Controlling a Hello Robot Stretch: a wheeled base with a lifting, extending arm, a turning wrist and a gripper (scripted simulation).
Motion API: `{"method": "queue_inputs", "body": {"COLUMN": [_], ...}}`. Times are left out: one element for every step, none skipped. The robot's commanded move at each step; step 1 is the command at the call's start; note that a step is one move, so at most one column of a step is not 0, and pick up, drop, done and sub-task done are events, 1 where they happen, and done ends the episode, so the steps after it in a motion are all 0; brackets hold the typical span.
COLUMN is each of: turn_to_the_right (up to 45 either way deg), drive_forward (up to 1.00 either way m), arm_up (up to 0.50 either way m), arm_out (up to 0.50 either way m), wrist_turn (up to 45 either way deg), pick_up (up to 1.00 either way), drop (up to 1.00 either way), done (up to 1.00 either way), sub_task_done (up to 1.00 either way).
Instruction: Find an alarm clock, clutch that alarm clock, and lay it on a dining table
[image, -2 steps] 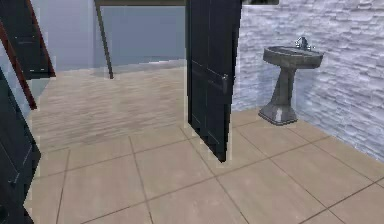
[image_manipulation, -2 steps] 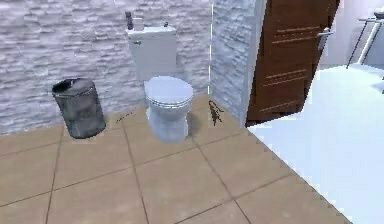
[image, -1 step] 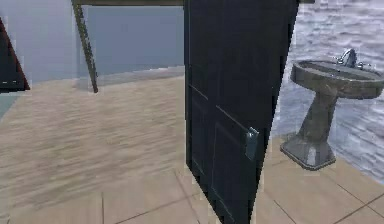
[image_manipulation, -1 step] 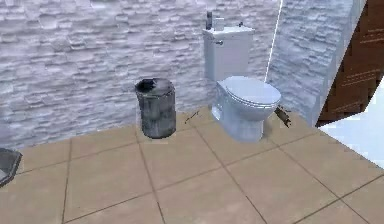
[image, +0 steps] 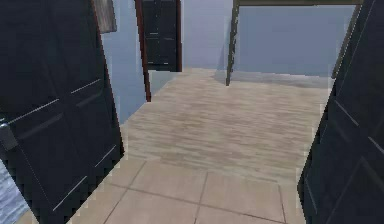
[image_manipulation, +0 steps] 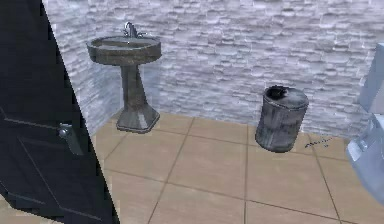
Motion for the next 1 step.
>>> {"method": "queue_inputs", "body": {"turn_to_the_right": [-3.0], "drive_forward": [0.00], "arm_up": [0.00], "arm_out": [0.00], "wrist_turn": [0.0], "pick_up": [0.00], "drop": [0.00], "done": [0.00], "sub_task_done": [0.00]}}
